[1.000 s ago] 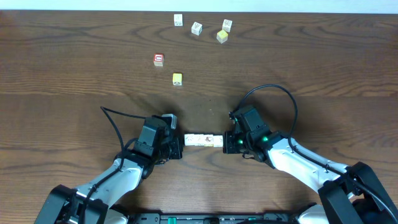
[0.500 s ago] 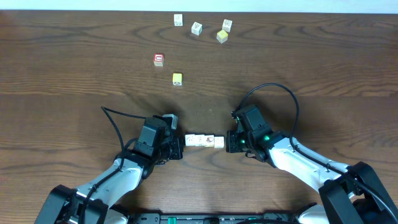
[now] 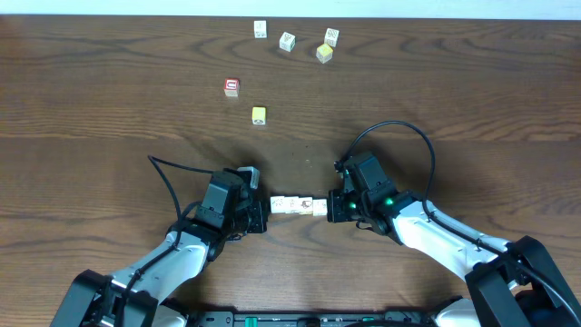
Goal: Lift 4 blocks
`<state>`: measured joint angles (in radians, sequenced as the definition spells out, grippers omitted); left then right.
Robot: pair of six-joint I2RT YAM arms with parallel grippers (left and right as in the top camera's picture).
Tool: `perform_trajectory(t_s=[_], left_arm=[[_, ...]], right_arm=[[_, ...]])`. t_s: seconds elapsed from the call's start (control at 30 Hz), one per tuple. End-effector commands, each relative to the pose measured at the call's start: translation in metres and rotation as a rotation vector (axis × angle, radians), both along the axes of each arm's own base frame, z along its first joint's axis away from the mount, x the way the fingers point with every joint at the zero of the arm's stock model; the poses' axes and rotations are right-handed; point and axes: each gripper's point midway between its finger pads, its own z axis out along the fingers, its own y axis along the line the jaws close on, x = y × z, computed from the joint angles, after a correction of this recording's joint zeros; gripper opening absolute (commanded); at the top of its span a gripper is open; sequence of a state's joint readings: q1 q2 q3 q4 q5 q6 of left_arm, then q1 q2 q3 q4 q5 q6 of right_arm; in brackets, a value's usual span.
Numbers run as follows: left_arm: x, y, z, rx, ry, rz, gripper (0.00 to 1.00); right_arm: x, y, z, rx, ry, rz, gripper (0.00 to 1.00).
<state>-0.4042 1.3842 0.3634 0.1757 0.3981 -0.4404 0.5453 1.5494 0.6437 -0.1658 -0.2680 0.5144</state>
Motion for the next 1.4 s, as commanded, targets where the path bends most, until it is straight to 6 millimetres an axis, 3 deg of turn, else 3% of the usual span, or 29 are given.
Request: perform_trajectory(t_s=[0.0,0.27,0.6,0.83,1.37], left_arm=[[-0.002,-0.003,0.0,-0.002,-0.001,-0.026,0.07],[-0.002,-0.003,0.0,-0.002,-0.001,-0.026,0.07],[-0.002,-0.003,0.0,-0.002,-0.001,-0.026,0.07],[-0.002,-0.003,0.0,-0.002,-0.001,-0.026,0.07],[-0.002,-0.003,0.0,-0.002,-0.001,-0.026,0.07]], right_arm=[[-0.003,0.002,-0.002,0.018,0.013,0.02,0.01],[-0.008,-0.011,-0.01,-0.049,0.036,0.002,0.01],[-0.007,-0.002,-0.008,-0.007,0.034,0.023,0.01],[-0.012,0.003,-0.026,0.009,0.094,0.027,0.01],[-0.009,0.007,-0.023,0.028,0.07,0.058,0.01]])
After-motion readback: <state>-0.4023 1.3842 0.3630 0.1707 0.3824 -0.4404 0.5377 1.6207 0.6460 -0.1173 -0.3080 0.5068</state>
